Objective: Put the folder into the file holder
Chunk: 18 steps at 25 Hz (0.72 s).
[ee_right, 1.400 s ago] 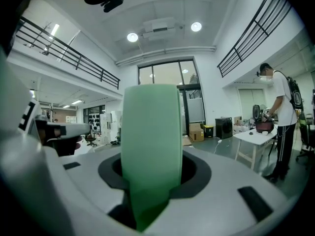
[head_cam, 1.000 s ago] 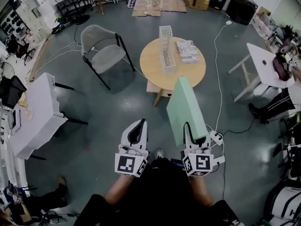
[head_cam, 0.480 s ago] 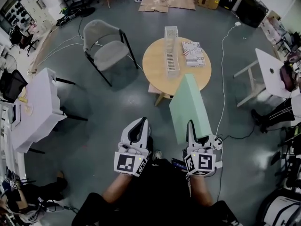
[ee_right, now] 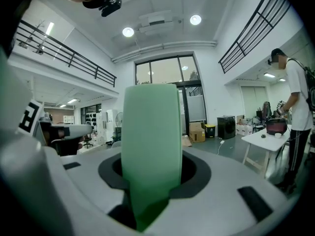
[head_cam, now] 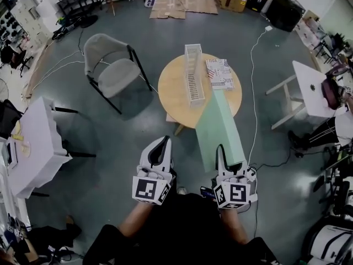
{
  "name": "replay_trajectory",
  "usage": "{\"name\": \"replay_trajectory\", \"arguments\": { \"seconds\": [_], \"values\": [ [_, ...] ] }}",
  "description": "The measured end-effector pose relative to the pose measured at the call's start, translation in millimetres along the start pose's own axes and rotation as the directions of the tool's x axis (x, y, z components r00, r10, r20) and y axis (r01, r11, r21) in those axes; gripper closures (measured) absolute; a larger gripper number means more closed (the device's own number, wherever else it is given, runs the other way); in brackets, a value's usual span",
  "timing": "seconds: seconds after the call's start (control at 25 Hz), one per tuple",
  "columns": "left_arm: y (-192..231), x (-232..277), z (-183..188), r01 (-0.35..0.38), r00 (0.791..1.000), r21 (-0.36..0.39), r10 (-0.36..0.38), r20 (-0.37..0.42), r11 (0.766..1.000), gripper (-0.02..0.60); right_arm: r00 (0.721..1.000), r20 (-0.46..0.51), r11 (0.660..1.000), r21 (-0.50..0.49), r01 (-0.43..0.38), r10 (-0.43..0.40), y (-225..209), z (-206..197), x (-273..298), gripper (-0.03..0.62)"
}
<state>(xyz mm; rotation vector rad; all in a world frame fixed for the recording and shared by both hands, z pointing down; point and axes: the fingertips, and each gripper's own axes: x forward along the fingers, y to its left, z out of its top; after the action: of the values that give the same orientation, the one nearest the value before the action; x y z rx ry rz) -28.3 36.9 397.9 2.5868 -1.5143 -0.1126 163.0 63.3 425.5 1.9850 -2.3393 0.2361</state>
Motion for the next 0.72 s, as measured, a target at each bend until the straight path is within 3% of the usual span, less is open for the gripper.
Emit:
{"name": "replay_trajectory", "arguments": {
  "seconds": [0.72],
  "values": [
    [99.5,123.2,15.8,0.12,0.993,-0.016,-0.12,-0.004,0.993,0.578,0.99,0.075,0.993,-0.01,0.119,-0.118,11.6,48.2,143.9,0.448]
  ]
}}
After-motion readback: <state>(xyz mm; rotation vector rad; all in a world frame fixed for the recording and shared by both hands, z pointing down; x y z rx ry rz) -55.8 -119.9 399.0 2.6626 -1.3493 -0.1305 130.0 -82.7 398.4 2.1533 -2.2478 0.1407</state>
